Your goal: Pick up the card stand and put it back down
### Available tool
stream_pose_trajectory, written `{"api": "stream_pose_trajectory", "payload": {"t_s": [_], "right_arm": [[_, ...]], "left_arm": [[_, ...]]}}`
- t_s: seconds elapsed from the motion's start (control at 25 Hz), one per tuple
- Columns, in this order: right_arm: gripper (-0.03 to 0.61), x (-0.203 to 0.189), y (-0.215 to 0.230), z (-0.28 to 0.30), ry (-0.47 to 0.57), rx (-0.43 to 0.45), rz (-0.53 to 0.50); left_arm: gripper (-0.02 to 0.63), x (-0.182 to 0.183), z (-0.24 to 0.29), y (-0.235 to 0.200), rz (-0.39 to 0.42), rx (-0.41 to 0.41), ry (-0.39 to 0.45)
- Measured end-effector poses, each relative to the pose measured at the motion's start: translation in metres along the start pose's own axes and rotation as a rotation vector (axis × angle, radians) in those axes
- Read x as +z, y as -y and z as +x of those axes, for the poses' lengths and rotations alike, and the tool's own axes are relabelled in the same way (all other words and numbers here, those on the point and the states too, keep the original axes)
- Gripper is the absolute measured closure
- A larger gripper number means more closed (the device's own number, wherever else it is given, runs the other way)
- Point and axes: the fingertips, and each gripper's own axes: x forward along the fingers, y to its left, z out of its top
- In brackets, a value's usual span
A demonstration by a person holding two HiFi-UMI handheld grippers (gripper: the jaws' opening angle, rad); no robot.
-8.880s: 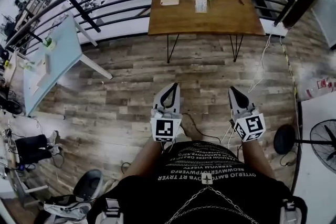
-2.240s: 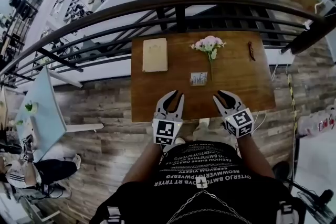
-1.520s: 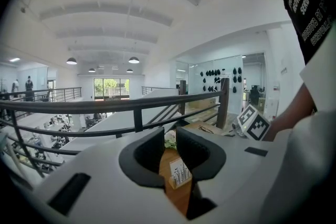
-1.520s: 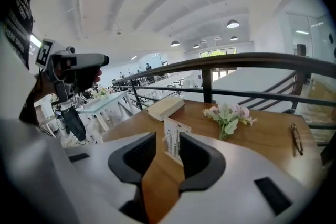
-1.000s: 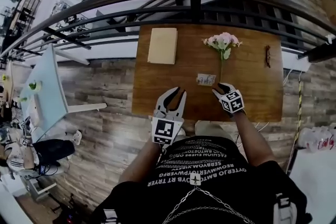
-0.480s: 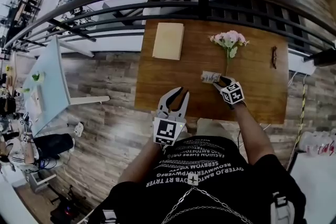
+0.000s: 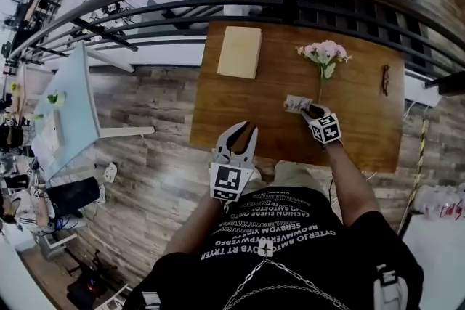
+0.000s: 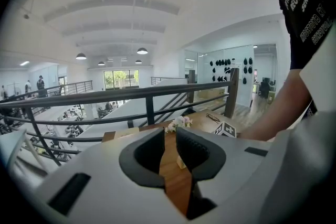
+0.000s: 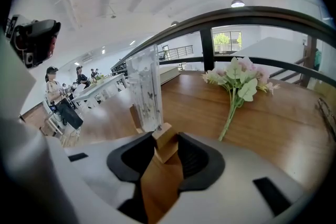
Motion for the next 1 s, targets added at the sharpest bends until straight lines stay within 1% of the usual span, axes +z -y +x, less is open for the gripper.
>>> {"api": "stream_pose_trajectory", "payload": {"t_s": [0.28,0.56,0.84,1.0], "right_arm": [[0.431,-0.006,-0.002,-0.011,0.024,-0.019,0.057],[0.431,0.002,-0.009,-0.03,0.059,-0.022,0.114],[0.431,0.011,-0.021,-0.054,0.051,-0.039,0.113],[0.431,0.023,-0.028,-0.064,0.053,-0.047,0.126]], "left_arm": [[0.526,-0.002,-0.002,0.001,0.007,-0.012,-0.003],[0.526,0.003,-0.004,0.004,0.015,-0.033,0.019],[0.526,0.006,-0.011,0.002,0.012,-0.049,0.046],[0.526,0.011,-0.015,0.004,0.015,-0.065,0.068]]}}
